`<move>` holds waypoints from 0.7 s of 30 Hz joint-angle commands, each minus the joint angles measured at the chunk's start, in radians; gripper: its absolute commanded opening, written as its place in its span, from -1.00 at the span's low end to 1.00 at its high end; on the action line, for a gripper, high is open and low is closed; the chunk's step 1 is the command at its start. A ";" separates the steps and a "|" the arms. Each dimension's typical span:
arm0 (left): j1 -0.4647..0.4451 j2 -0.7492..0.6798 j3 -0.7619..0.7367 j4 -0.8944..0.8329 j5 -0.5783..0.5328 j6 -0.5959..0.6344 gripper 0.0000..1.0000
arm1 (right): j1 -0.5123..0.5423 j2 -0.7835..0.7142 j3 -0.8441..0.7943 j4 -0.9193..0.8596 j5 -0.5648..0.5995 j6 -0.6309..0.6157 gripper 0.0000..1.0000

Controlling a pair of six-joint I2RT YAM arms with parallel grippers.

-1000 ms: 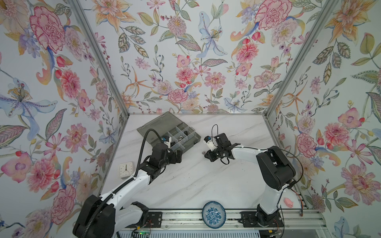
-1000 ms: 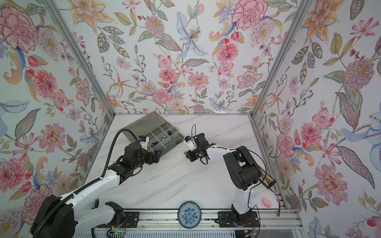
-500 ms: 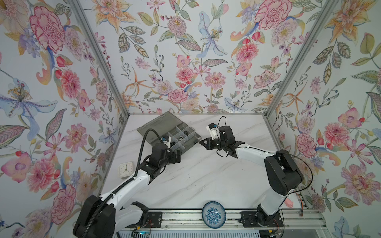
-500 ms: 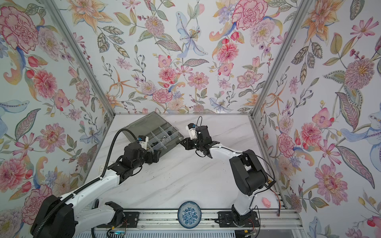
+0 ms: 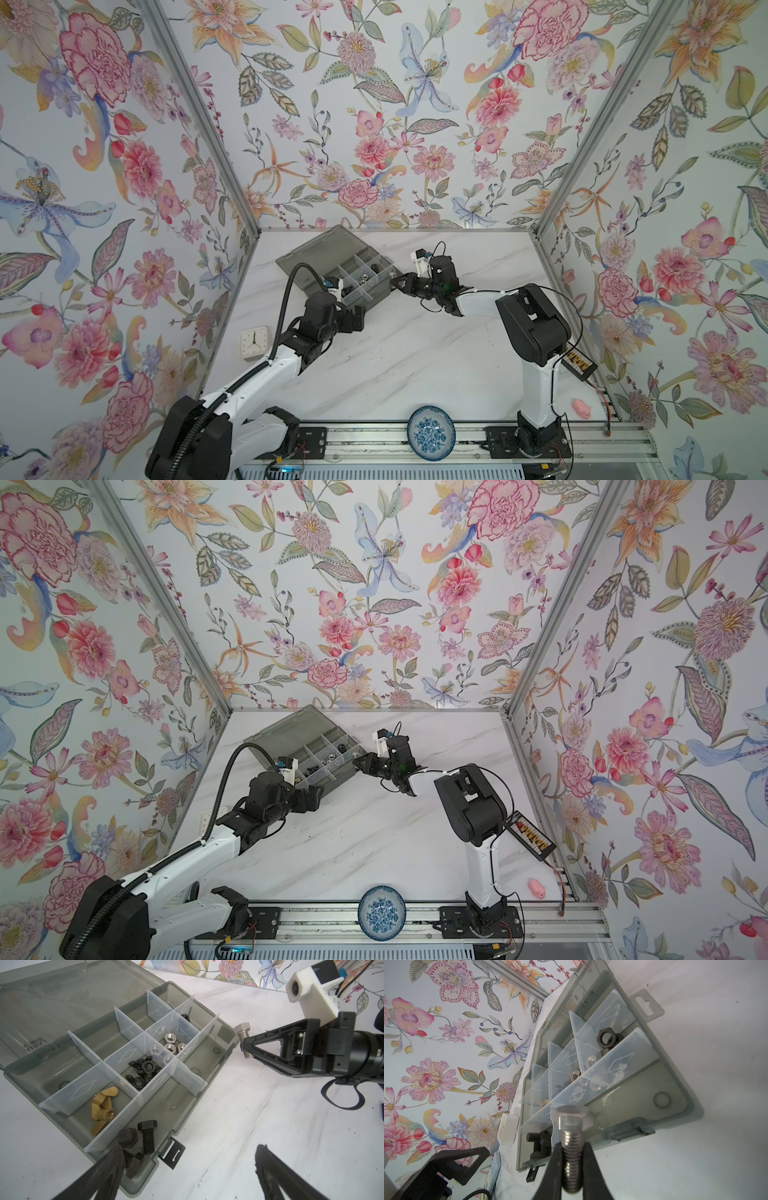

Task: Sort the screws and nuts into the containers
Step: 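Lift the silver bolt and carry it over the box's empty compartment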

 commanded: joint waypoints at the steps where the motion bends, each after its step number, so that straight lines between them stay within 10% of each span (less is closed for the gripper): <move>1: 0.013 -0.013 -0.012 0.024 0.023 -0.012 0.99 | 0.009 0.007 0.045 0.087 -0.006 0.031 -1.00; 21: 0.017 -0.013 -0.008 0.015 0.020 -0.002 0.99 | 0.055 0.078 0.141 -0.009 0.078 0.047 -0.89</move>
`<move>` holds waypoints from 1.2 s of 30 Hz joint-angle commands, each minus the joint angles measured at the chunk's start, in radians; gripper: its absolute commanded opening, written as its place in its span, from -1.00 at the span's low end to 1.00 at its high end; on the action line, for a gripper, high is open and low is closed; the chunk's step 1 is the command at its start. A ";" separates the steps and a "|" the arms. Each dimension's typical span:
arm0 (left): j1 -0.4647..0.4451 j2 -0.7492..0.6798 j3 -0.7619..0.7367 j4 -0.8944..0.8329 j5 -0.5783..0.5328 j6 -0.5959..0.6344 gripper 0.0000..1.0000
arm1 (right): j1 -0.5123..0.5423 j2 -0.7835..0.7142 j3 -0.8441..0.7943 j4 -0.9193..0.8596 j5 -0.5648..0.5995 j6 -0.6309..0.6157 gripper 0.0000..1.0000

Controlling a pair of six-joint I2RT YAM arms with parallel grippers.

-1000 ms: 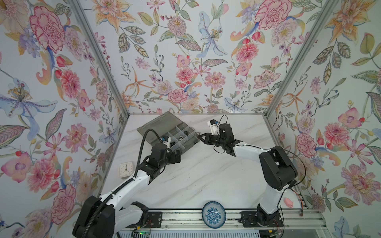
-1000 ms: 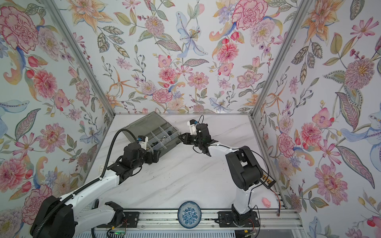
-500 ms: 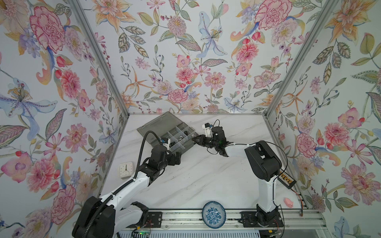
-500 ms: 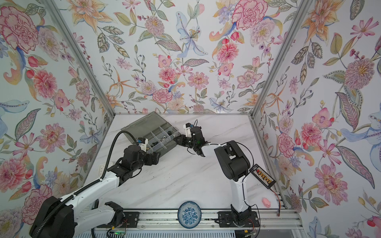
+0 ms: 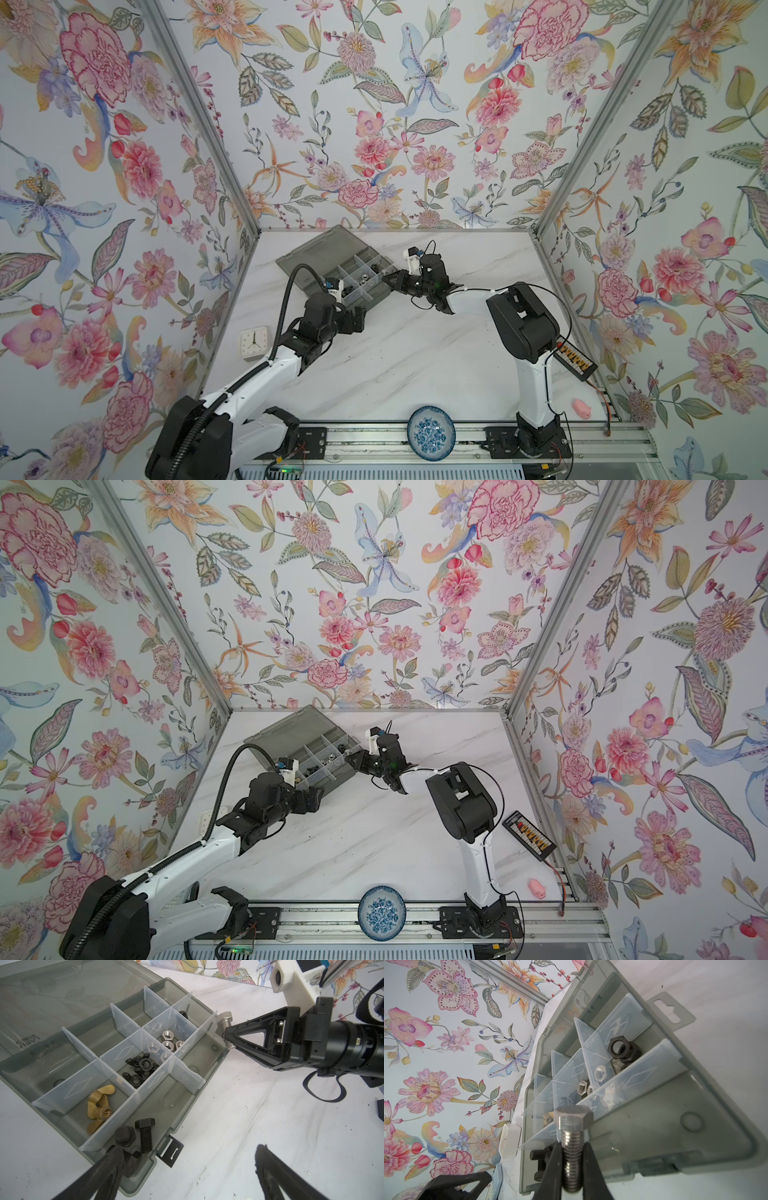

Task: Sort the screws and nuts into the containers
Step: 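Lift the silver bolt and carry it over the box's empty compartment, then lower the silver bolt into the compartment and open the right gripper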

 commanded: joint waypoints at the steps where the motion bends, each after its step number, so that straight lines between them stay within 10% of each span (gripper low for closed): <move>1: 0.015 -0.015 -0.004 0.009 0.001 -0.003 0.99 | 0.009 0.021 0.042 0.003 0.019 0.000 -0.87; 36: 0.027 -0.038 -0.016 0.003 0.002 0.001 0.99 | 0.011 0.042 0.060 -0.040 -0.008 -0.019 -0.29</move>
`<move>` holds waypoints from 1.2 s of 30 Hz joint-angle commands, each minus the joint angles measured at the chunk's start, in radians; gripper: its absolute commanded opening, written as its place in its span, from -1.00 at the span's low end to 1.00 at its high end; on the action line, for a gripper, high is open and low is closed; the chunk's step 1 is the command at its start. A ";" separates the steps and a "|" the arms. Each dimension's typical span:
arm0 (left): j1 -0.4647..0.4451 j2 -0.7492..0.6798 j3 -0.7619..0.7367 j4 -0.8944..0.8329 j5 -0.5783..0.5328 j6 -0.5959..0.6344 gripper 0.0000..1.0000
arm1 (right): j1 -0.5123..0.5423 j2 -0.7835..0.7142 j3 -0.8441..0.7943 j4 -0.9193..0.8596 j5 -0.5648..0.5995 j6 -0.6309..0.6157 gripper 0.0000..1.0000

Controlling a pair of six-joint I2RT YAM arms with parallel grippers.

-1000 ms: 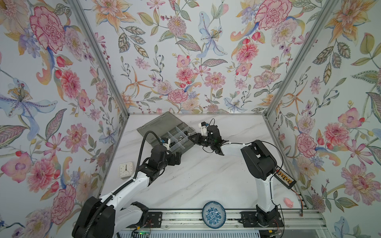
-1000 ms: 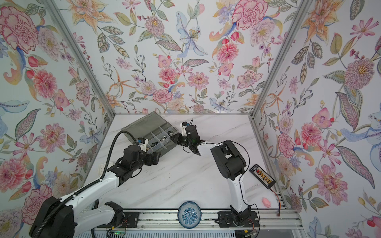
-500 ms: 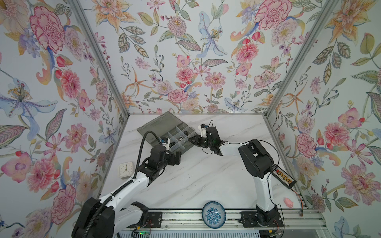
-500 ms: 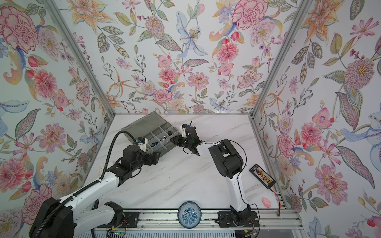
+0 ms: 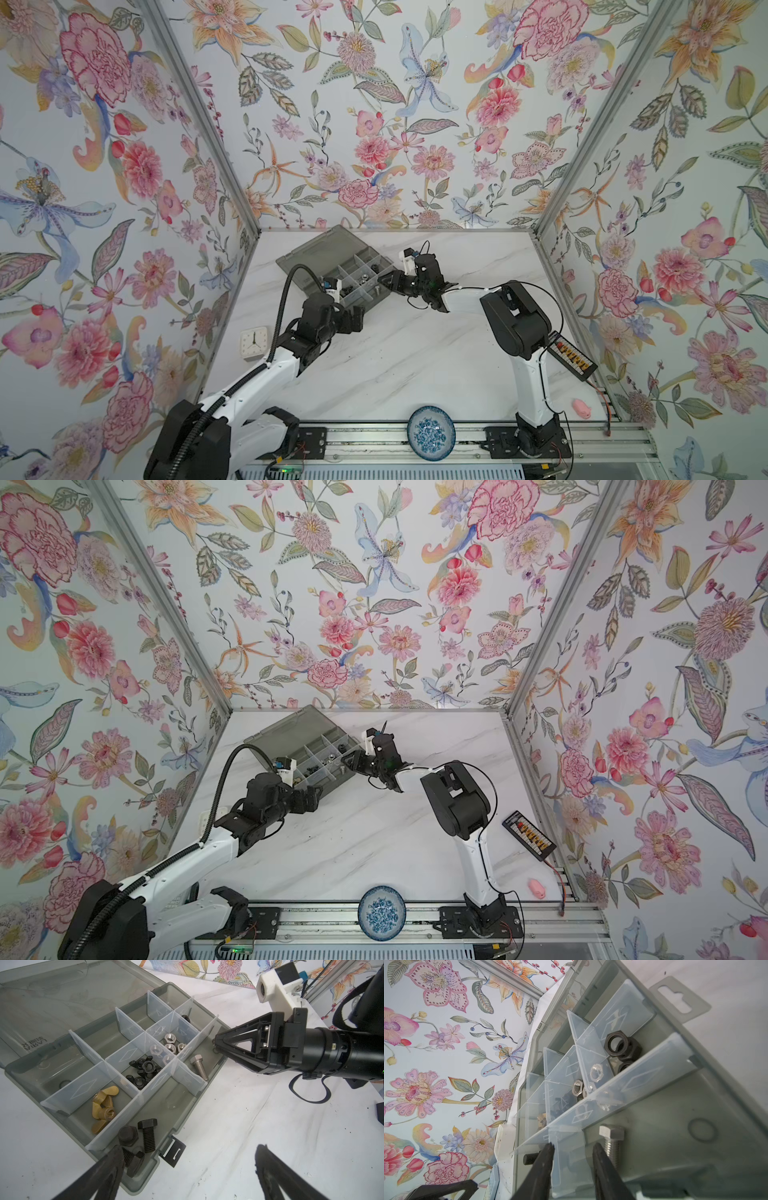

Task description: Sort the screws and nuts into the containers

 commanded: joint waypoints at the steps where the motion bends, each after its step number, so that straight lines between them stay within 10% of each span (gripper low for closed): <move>1: 0.017 -0.021 -0.010 0.003 0.002 0.003 0.99 | 0.003 -0.018 0.004 -0.009 -0.011 -0.029 -0.28; 18: 0.020 -0.093 -0.003 -0.033 -0.098 0.054 0.99 | -0.029 -0.352 -0.113 -0.391 0.150 -0.512 0.19; 36: 0.046 -0.141 0.000 0.012 -0.373 0.109 0.98 | -0.364 -0.813 -0.547 -0.409 0.125 -0.681 0.69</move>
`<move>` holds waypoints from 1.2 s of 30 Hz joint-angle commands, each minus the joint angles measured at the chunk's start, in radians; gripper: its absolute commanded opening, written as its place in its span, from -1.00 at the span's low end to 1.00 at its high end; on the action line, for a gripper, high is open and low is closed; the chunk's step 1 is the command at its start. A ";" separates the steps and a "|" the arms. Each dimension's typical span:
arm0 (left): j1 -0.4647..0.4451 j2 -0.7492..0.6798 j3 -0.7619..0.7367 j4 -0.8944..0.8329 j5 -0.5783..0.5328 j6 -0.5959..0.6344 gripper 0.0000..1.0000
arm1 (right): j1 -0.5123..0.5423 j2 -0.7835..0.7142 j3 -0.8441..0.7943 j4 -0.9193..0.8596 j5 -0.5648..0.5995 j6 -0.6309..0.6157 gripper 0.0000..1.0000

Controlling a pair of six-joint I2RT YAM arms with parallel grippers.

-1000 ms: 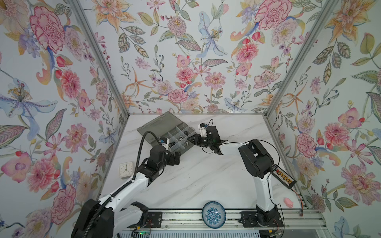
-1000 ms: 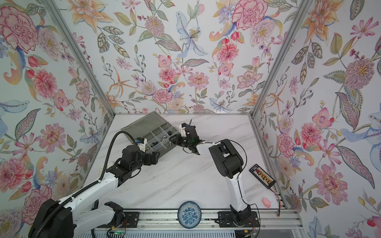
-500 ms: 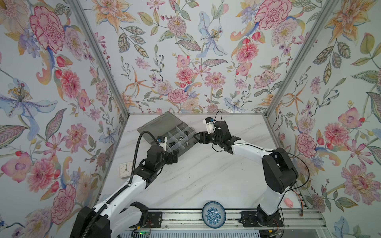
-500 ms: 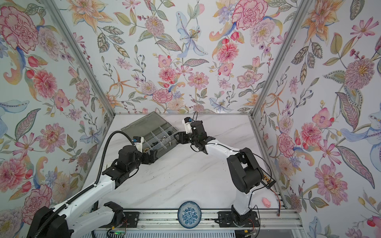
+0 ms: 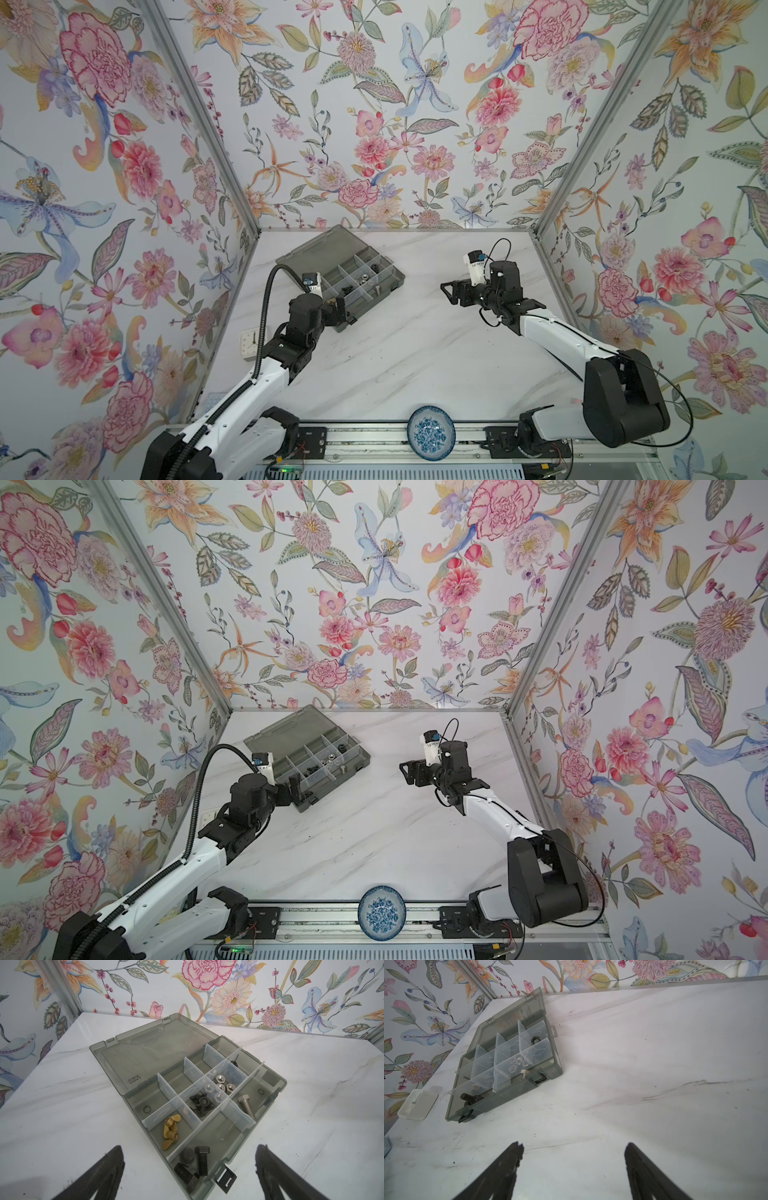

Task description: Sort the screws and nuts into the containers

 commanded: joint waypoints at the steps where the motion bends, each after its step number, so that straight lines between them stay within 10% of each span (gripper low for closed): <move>1: 0.014 0.003 0.003 0.029 -0.081 0.029 0.99 | -0.061 -0.051 -0.054 -0.015 0.001 -0.039 0.71; 10: 0.046 -0.009 -0.059 0.187 -0.156 0.104 0.99 | -0.243 -0.200 -0.204 0.027 0.080 -0.131 0.98; 16: 0.082 0.061 -0.043 0.222 -0.141 0.186 0.99 | -0.306 -0.271 -0.402 0.357 0.189 -0.156 0.98; 30: 0.139 0.159 -0.127 0.496 -0.098 0.379 0.99 | -0.336 0.043 -0.604 1.076 0.224 -0.149 0.99; 36: 0.181 0.178 -0.201 0.655 -0.131 0.441 0.99 | -0.291 0.139 -0.568 1.090 0.250 -0.198 0.98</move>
